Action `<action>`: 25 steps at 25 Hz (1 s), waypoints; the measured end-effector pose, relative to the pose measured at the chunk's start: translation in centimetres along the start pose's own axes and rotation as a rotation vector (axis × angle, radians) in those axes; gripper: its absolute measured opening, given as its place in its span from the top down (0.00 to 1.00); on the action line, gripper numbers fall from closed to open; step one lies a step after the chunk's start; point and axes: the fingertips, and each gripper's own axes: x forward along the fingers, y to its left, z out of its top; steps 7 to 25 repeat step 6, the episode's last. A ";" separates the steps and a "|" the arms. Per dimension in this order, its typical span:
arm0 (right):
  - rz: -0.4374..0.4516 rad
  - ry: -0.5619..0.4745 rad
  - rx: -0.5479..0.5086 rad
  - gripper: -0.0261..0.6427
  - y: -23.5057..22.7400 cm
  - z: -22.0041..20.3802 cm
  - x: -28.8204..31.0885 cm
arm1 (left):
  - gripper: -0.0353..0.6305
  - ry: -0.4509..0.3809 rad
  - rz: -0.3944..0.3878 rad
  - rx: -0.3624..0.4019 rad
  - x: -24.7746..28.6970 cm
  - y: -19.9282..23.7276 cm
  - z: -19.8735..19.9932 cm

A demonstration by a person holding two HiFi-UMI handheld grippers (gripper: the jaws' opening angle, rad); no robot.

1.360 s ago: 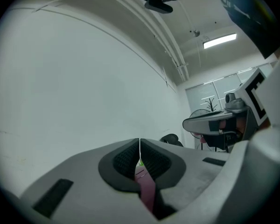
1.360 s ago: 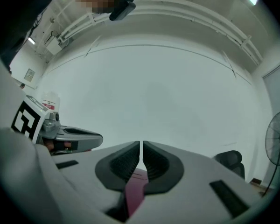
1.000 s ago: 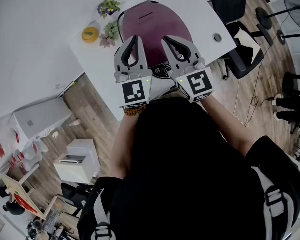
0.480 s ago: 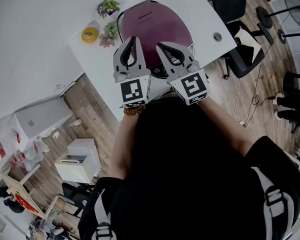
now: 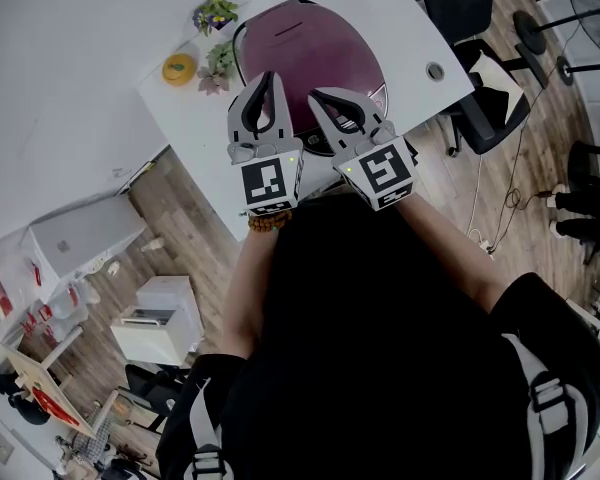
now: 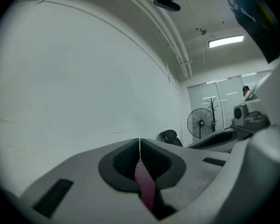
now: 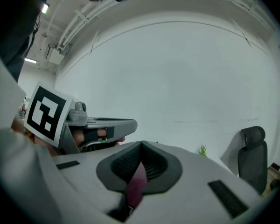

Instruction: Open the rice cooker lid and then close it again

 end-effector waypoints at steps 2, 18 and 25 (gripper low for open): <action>0.002 -0.004 0.005 0.92 0.0 0.1 0.1 | 0.91 0.001 -0.001 0.001 0.0 0.0 0.0; 0.009 0.003 -0.006 0.92 0.0 -0.3 0.1 | 0.91 -0.011 -0.001 -0.006 0.1 0.0 0.3; 0.009 0.003 -0.006 0.92 0.0 -0.3 0.1 | 0.91 -0.011 -0.001 -0.006 0.1 0.0 0.3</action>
